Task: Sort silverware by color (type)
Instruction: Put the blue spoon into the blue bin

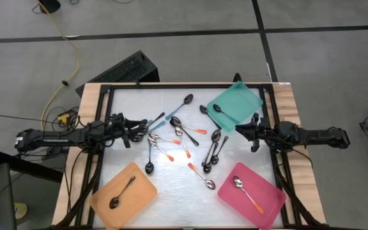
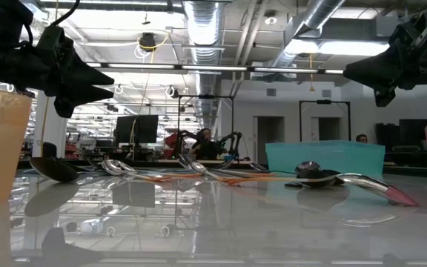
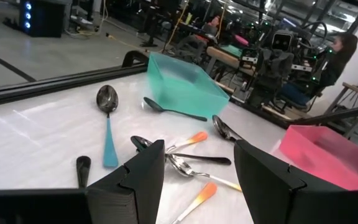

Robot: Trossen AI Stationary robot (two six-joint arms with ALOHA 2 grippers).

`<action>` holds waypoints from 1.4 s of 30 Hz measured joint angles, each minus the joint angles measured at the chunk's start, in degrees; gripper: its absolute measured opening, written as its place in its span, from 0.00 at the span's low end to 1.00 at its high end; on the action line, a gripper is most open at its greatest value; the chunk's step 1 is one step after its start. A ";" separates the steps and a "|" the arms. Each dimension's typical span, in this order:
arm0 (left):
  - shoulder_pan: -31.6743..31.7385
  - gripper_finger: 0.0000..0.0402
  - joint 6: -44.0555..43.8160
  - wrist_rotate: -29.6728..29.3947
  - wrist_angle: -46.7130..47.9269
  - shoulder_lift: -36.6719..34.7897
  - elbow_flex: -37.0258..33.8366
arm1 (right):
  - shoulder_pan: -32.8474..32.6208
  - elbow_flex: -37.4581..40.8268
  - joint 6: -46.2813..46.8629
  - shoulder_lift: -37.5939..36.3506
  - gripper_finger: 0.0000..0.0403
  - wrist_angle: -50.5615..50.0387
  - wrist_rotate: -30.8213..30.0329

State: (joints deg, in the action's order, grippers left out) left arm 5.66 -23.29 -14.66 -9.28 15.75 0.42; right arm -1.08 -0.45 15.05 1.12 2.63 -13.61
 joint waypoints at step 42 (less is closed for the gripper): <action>-0.03 0.44 -6.83 -0.89 -0.68 8.00 2.20 | 0.00 0.04 0.09 4.18 0.20 0.66 -2.49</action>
State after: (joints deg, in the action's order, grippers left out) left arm 5.63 -30.12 -15.55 -9.97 23.75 2.62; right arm -1.09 -0.40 15.14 5.30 3.29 -16.09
